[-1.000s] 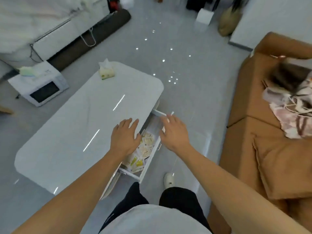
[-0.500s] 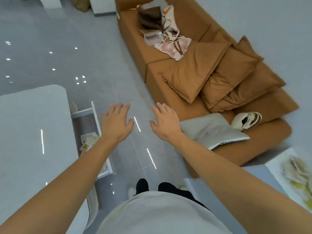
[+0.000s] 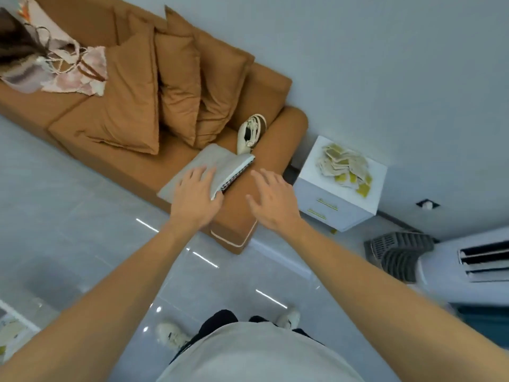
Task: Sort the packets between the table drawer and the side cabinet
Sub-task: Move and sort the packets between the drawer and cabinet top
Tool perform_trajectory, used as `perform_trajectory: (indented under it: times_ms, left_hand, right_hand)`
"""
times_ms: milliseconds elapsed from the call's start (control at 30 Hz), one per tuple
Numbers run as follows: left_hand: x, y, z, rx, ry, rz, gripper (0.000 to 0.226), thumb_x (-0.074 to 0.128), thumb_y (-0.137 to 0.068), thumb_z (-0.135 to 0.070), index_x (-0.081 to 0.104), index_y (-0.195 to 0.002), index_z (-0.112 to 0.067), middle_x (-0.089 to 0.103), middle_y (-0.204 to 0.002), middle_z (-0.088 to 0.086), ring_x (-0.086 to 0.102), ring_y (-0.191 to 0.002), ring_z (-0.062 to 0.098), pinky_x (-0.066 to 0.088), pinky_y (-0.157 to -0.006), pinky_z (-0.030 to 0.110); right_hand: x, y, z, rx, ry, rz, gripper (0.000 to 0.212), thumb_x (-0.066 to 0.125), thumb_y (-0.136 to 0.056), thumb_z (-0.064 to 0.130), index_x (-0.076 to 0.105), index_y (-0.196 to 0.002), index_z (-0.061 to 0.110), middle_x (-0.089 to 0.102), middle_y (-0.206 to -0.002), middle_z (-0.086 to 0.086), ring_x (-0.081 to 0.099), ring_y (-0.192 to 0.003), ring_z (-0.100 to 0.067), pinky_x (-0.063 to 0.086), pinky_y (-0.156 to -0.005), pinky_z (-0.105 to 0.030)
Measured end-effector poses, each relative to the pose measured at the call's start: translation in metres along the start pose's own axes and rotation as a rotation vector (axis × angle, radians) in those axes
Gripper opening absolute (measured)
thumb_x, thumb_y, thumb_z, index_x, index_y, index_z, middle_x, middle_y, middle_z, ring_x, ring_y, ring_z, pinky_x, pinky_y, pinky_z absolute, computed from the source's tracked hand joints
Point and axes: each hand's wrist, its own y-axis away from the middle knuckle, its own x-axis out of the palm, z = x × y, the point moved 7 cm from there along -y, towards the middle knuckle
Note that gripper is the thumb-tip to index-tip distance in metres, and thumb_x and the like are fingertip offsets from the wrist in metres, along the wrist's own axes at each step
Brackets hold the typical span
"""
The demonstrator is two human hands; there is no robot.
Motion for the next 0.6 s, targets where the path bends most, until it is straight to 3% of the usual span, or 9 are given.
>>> perform_trajectory:
  times_ms: [133,300,467,600]
  left_hand:
    - [0.048,-0.054,-0.124,0.121,0.020,0.034,0.065,0.046,-0.084,-0.045,0.047,-0.145,-0.022,0.054,-0.140,0.007,0.048,-0.126,0.033,0.043,-0.101,0.050]
    - [0.094,-0.102,-0.239,0.214,-0.035,0.117,0.062,0.049,-0.092,-0.045,0.041,-0.150,-0.025,0.047,-0.151,0.009,0.042,-0.136,0.033,0.042,-0.105,0.050]
    - [0.138,-0.160,-0.303,0.302,-0.073,0.198,0.060,0.056,-0.095,-0.037,0.041,-0.151,-0.021,0.045,-0.152,0.009,0.041,-0.137,0.032,0.044,-0.104,0.050]
    - [0.191,-0.225,-0.332,0.349,-0.043,0.279,0.060,0.050,-0.093,-0.040,0.040,-0.150,-0.022,0.047,-0.149,0.004,0.042,-0.135,0.027,0.046,-0.102,0.050]
  right_hand:
    - [-0.047,0.024,-0.142,0.119,0.030,0.002,0.064,0.050,-0.097,0.046,0.036,-0.154,0.022,0.041,-0.157,-0.006,0.038,-0.142,-0.029,0.037,-0.110,-0.048]
    - [-0.086,0.032,-0.275,0.269,0.035,0.012,0.062,0.051,-0.097,0.043,0.037,-0.152,0.020,0.042,-0.154,-0.007,0.038,-0.140,-0.030,0.037,-0.108,-0.047]
    - [-0.076,0.003,-0.368,0.377,-0.021,0.061,0.063,0.051,-0.098,0.044,0.034,-0.154,0.021,0.039,-0.158,-0.007,0.036,-0.143,-0.030,0.036,-0.111,-0.046]
    - [-0.050,-0.033,-0.439,0.477,-0.065,0.104,0.065,0.052,-0.099,0.044,0.031,-0.156,0.021,0.035,-0.160,-0.006,0.033,-0.145,-0.029,0.037,-0.111,-0.046]
